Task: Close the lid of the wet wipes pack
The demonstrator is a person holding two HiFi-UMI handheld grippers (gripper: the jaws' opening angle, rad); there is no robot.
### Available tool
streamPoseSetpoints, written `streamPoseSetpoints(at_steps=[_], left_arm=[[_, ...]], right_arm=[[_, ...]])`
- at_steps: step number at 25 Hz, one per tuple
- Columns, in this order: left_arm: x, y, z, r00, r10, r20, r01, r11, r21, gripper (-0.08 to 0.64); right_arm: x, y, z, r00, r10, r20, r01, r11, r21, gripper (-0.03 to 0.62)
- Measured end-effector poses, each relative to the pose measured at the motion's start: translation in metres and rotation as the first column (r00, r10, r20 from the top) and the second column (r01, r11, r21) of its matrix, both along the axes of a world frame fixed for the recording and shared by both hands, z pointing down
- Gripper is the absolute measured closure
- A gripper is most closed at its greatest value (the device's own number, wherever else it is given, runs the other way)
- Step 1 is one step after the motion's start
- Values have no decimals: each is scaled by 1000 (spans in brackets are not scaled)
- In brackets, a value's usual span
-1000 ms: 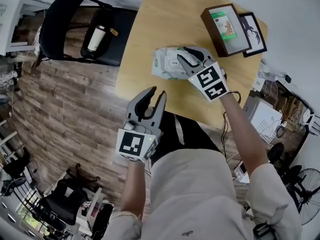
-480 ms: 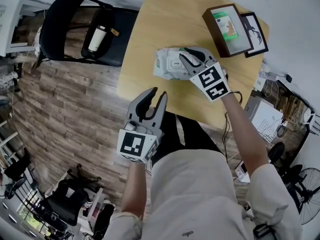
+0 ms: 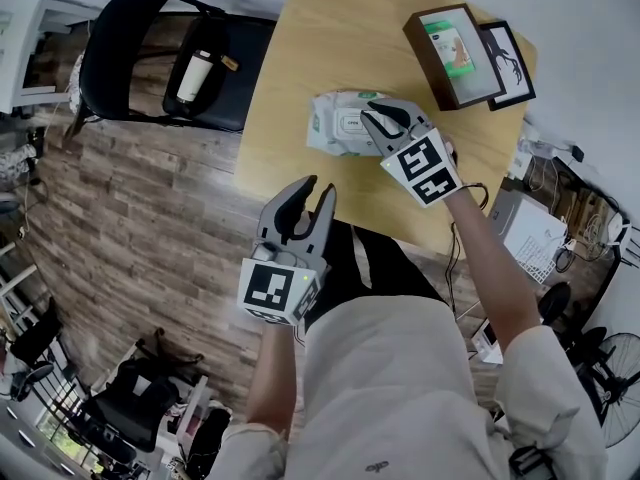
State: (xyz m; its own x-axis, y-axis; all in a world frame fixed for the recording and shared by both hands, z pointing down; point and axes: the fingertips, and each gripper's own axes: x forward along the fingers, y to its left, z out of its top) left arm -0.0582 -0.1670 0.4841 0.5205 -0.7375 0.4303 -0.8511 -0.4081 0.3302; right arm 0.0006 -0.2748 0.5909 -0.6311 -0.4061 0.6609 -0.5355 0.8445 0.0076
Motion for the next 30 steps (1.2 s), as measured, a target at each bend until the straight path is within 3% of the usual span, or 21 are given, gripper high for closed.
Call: streamPoseSetpoints(at_steps=[30], left_arm=[[-4, 15, 5, 1000, 8, 8, -8, 1000, -14, 471]], right_arm=[[-2, 46, 34, 998, -53, -47, 48, 995, -88, 512]])
